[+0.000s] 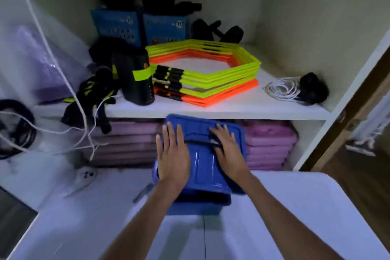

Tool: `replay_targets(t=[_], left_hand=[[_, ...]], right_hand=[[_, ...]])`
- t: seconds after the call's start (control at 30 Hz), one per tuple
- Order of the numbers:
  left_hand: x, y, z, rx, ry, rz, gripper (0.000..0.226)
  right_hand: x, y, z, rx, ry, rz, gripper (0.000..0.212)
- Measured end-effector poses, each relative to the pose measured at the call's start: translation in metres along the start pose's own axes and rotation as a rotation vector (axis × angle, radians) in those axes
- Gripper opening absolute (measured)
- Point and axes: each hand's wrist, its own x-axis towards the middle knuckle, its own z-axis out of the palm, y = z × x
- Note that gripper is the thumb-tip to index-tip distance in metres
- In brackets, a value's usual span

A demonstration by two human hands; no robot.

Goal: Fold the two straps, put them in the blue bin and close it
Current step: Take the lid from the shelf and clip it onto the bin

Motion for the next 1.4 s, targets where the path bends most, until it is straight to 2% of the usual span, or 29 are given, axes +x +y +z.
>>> replay_targets(t=[0.17, 0.33, 0.57, 0.7, 0.87, 1.1, 1.27, 1.4], left_hand=[[-0.06, -0.029, 0.056, -0.025, -0.276, -0.104, 0.062], [-0.056, -0.039, 0.086, -0.039, -0.374, -0.128, 0.059], [-0.033, -0.05, 0.119, -0.159, -0.343, -0.141, 0.054], [-0.039, -0.045, 0.119, -0.178, -0.379, -0.175, 0.076], [-0.059, -0.052, 0.121, -0.137, -0.378, -0.271, 0.06], [-0.061, -0.05, 0.119, -0.118, -0.394, -0.275, 0.075], [-0.065, -0.052, 0.122, -0.131, -0.39, -0.241, 0.071], [-0.063, -0.054, 0.115, -0.162, -0.449, -0.183, 0.077]], right_hand=[[-0.042, 0.04, 0.063, -0.051, -0.151, 0.13, 0.051], [-0.034, 0.06, 0.088, -0.091, -0.218, 0.227, 0.055], [-0.009, 0.081, 0.109, -0.15, -0.152, 0.228, 0.055], [-0.02, 0.083, 0.107, -0.133, -0.142, 0.223, 0.064], [-0.028, 0.076, 0.113, -0.088, -0.201, 0.222, 0.064], [-0.028, 0.067, 0.117, -0.151, -0.109, 0.216, 0.079], [-0.03, 0.064, 0.122, -0.414, -0.233, 0.18, 0.072], [-0.027, 0.068, 0.123, -0.589, -0.362, 0.204, 0.082]])
